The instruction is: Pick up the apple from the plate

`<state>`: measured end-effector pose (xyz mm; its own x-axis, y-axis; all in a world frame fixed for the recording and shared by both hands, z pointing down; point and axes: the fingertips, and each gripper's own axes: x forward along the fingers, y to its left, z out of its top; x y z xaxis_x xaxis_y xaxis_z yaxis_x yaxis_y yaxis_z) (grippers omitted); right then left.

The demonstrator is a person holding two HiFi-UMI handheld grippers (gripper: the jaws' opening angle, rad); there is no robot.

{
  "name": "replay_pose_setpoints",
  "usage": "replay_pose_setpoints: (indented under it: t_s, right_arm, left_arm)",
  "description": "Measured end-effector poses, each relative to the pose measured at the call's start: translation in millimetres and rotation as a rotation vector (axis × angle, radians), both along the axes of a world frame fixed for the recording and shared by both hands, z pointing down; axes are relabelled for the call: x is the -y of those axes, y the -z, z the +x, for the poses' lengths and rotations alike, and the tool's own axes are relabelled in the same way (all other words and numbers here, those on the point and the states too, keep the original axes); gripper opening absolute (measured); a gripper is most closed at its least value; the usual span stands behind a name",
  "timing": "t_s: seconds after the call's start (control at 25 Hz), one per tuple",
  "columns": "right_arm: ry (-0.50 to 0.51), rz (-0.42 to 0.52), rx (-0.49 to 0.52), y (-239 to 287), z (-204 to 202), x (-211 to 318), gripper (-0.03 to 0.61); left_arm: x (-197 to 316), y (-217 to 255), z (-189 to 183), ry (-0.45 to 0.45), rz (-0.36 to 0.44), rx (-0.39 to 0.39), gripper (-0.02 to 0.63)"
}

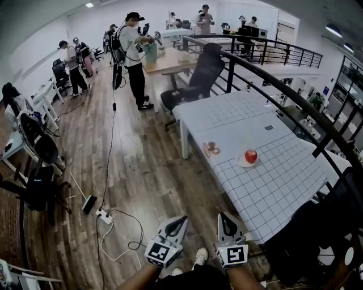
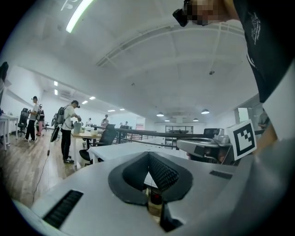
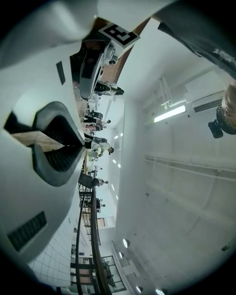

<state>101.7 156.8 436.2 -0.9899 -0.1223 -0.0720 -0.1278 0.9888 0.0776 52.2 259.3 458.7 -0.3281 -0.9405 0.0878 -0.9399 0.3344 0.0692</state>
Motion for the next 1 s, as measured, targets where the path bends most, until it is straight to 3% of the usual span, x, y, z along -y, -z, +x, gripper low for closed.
replay_pose_setpoints:
  t_s: [0.24,0.44,1.0]
  right_arm:
    - [-0.001,-0.007,0.006,-1,-22,70,0.023]
    - [-0.003,-0.047,0.006,-3,-39,86,0.023]
    - [-0.069,0.003,-0.013,-26,-114,139,0.023]
  left_arm:
    - [68,7,-24,-0.002,-0.023,0.019,0.023]
    - [82,4,-46,-0.003,-0.029,0.029,0.023]
    - [140,-13,-134,-0.064,-0.014,0.026,0.022]
